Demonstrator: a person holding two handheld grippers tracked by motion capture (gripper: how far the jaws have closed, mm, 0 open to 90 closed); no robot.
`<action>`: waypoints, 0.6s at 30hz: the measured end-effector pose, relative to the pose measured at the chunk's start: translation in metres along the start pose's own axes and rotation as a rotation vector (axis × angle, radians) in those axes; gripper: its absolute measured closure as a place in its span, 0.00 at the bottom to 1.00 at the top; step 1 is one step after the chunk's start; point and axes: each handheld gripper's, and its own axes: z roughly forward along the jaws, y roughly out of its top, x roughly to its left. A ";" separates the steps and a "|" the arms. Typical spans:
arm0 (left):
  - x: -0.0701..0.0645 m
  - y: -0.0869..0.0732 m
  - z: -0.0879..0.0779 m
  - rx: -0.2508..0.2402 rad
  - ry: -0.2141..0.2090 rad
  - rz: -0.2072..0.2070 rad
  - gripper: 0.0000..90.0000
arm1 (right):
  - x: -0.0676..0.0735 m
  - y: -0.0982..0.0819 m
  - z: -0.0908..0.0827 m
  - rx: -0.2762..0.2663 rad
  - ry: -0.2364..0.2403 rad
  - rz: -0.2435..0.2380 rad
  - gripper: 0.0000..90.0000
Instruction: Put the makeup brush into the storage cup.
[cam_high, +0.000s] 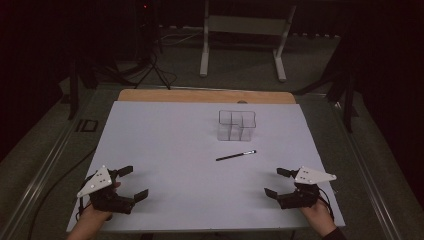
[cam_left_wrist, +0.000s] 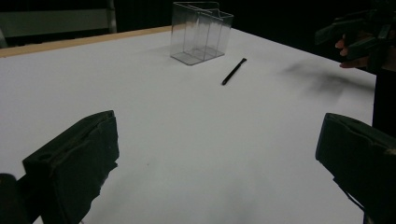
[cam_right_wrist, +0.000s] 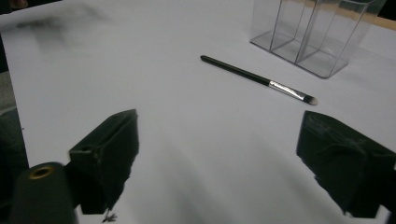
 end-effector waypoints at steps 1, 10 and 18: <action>0.000 0.000 0.000 -0.002 -0.001 0.000 0.00 | 0.000 0.001 0.000 0.002 0.002 -0.004 0.15; 0.000 0.001 -0.002 -0.004 -0.002 -0.005 0.00 | -0.005 0.010 0.003 0.075 0.046 -0.033 0.18; -0.001 0.001 -0.002 -0.004 -0.002 -0.001 0.00 | -0.012 0.021 0.012 0.196 0.125 -0.069 0.18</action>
